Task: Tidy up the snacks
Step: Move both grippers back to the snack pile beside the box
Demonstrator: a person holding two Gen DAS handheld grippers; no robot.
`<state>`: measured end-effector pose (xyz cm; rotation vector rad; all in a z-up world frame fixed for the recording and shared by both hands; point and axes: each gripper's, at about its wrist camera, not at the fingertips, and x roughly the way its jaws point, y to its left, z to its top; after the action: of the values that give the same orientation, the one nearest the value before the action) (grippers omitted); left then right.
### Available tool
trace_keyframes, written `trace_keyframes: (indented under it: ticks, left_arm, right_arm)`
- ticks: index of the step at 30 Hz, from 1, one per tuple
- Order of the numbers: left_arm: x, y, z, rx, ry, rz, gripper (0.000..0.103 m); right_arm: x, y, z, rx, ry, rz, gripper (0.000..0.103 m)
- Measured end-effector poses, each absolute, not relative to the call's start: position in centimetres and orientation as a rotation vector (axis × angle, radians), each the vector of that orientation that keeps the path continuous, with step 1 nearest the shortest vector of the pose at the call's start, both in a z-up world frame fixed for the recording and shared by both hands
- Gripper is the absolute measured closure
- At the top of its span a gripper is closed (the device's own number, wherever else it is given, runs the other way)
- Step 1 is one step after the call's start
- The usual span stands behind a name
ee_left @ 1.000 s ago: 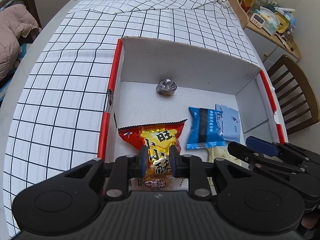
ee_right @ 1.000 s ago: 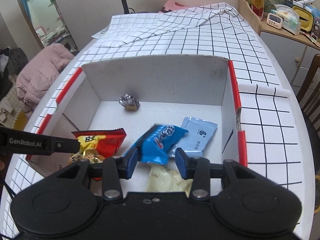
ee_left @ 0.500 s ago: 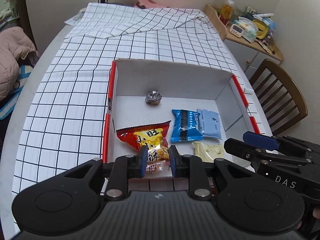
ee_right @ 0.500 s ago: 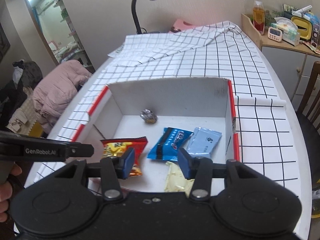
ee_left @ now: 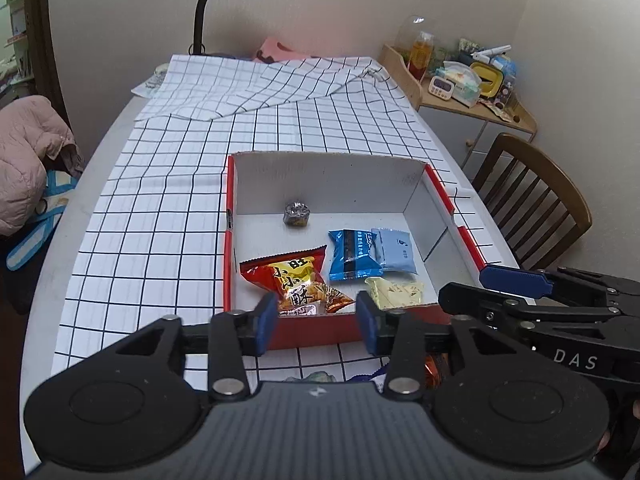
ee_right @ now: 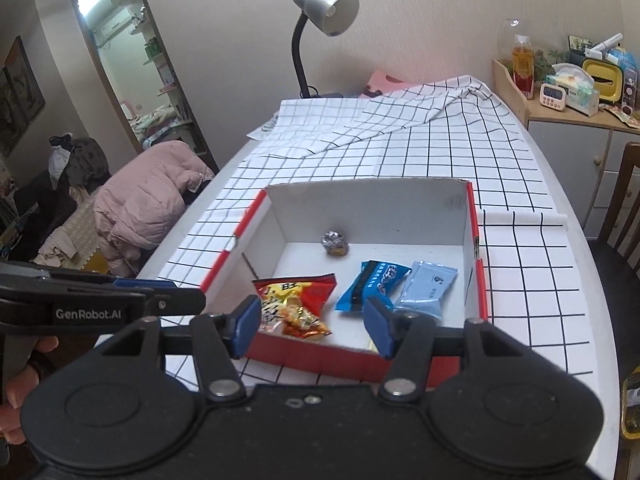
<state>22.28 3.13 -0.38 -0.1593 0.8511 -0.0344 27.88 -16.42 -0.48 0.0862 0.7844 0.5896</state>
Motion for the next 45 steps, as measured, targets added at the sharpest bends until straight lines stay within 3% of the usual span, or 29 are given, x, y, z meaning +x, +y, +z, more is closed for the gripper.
trace_keyframes:
  ticks: [2, 7, 8, 9, 10, 11, 13, 17, 23, 45]
  left_arm:
    - [21.2, 3.2, -0.1, -0.149, 0.829, -0.038, 0.048]
    - [18.9, 3.6, -0.2, -0.156, 0.819, -0.048, 0.042]
    - [18.4, 3.8, -0.3, -0.160, 0.816, -0.050, 0.037]
    - [17.9, 3.9, -0.4, -0.165, 0.814, -0.049, 0.036]
    - [17.5, 4.0, -0.6, -0.168, 0.812, -0.050, 0.036]
    - [17.0, 4.1, -0.7, -0.169, 0.812, -0.051, 0.036]
    - [16.1, 4.4, -1.1, -0.168, 0.809, -0.050, 0.034]
    - [14.3, 5.1, -1.9, -0.200, 0.798, -0.051, 0.018]
    - [13.1, 6.0, -3.8, -0.272, 0.810, -0.050, 0.007]
    - [14.7, 3.7, -11.7, -0.205, 0.965, 0.018, 0.006]
  right_arm:
    - [27.0, -16.6, -0.2, 0.088, 0.778, 0.590, 0.046]
    - [25.0, -16.9, 0.1, 0.087, 0.769, 0.588, 0.042]
    - [24.5, -16.9, 0.1, 0.085, 0.763, 0.587, 0.032]
    - [24.0, -17.0, 0.2, 0.083, 0.755, 0.583, 0.010]
    - [23.4, -17.1, 0.2, 0.082, 0.742, 0.580, 0.002]
    - [23.0, -17.1, 0.2, 0.078, 0.731, 0.581, 0.001]
    - [22.2, -17.1, 0.2, 0.068, 0.730, 0.584, 0.001]
    - [21.0, -17.4, -0.3, 0.061, 0.731, 0.588, 0.000]
    - [19.3, -17.6, -1.5, 0.031, 0.739, 0.581, 0.000]
    - [20.5, -19.1, -8.2, 0.013, 0.854, 0.484, 0.000]
